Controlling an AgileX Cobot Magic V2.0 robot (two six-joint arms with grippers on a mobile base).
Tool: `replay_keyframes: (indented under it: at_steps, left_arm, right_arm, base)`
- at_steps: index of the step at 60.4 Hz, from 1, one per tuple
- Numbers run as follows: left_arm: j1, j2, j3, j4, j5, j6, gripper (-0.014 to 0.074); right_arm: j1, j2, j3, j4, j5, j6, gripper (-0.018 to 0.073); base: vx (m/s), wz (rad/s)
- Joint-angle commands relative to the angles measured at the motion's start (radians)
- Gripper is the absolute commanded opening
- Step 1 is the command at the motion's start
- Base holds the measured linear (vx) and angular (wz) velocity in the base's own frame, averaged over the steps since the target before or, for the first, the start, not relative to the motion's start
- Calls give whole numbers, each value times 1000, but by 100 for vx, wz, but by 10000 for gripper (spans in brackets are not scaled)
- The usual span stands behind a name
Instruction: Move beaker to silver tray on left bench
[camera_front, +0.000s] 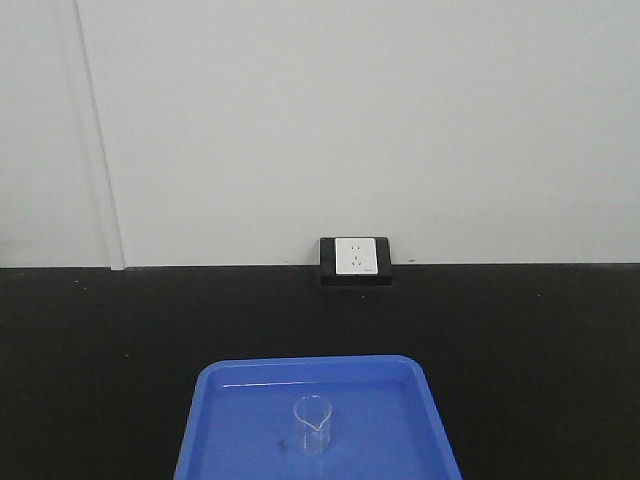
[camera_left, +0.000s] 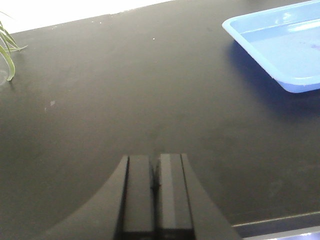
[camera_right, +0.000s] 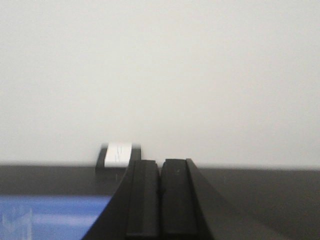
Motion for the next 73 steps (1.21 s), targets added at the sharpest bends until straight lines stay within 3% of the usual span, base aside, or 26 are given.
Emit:
replay_keyframes:
  at_steps: [1, 10, 20, 41, 48, 62, 73]
  left_arm:
    - [-7, -7, 20, 0, -82, -2, 1]
    - [-7, -7, 20, 0, -82, -2, 1]
    - [-7, -7, 20, 0, -82, -2, 1]
    - [-7, -7, 20, 0, -82, -2, 1]
    - [-7, -7, 20, 0, -82, -2, 1]
    - [-7, -7, 20, 0, -82, -2, 1]
    - [-7, -7, 20, 0, -82, -2, 1]
  right_arm:
    - [-7, 89, -149, -6, -101, -30, -11]
    - [-7, 386, -366, -6, -90, -133, -11]
    - [-6, 689, -538, 1, -150, -126, -11]
    - [-6, 991, -598, 1, -256, -100, 19]
    - [-6, 1027, -598, 1, -254, -99, 102]
    - [-4, 1104, -598, -7, -345, -16, 366]
    - [-6, 1140, -598, 2, -363, -11, 440]
  base:
    - [0, 0]
    - [0, 0]
    - [0, 0]
    - [0, 0]
    - [0, 0]
    - [0, 0]
    - [0, 0]
